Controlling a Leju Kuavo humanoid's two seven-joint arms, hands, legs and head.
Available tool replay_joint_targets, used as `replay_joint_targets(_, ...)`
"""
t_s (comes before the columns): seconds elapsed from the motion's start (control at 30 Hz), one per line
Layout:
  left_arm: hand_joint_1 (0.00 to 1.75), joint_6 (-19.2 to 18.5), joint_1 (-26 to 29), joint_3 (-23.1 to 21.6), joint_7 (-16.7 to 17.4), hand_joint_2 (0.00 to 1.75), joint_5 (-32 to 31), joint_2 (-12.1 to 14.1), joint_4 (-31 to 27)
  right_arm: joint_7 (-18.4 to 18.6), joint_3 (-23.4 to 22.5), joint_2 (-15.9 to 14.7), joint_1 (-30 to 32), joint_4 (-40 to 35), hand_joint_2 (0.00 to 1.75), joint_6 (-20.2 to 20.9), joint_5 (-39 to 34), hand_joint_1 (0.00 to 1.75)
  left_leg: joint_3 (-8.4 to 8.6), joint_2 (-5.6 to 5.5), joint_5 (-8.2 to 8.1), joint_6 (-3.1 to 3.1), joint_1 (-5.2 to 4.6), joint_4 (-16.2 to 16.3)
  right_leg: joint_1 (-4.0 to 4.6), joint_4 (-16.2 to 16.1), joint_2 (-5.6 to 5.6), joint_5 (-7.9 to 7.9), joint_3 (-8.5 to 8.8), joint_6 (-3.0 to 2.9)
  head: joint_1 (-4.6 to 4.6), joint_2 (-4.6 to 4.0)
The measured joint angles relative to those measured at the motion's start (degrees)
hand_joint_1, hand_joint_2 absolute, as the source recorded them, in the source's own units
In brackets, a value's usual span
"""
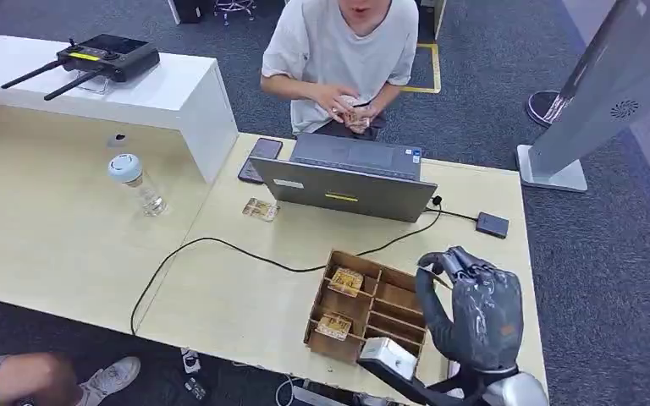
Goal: Pass the card to the sensor for recognition and then transmit it.
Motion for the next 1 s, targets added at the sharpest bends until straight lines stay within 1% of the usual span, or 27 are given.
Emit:
replay_joint_targets(0.2,0.0,0.35,0.0,0.48,-0.15,0.0,0.13,0.0,0.0,-1.68,0.52,-0.5,0.08,-4.26,1.75,-3.02,-0.35,1.75,0.0,0.0,0.0,0.0,0.0,0.0,0.0,0.0,0.0,0.0,0.0,0.0,0.0,0.0)
replay_joint_targets(0.53,0.0,0.37,0.0,0.57,-0.13,0.0,0.15,0.0,0.0,-1.9,1.01,-1.05,0.17,-6.44,1.75,-3.63,-0.52,1.75,0.0,0.0,0.0,0.0,0.0,0.0,0.0,0.0,0.0,0.0,0.0,0.0,0.0,0.0)
replay_joint_targets(0.87,0.0,0.35,-0.01,0.61,-0.2,0.0,-0.07,0.0,0.0,-5.64,1.29,-1.14,0.22,-9.18,1.75,-9.77,-1.75,1.75,-0.01,0.0,-0.01,0.0,0.0,0.0,0.0,0.0,0.0,0.0,0.0,0.0,0.0,0.0)
replay_joint_targets(1.0,0.0,0.35,-0.05,0.61,-0.2,0.0,-0.39,-0.02,0.0,-6.01,1.36,-1.14,0.16,-9.59,1.75,-10.18,-2.14,1.75,-0.01,0.0,-0.01,0.0,0.0,0.0,0.0,0.0,0.0,0.0,0.0,0.0,0.0,0.0)
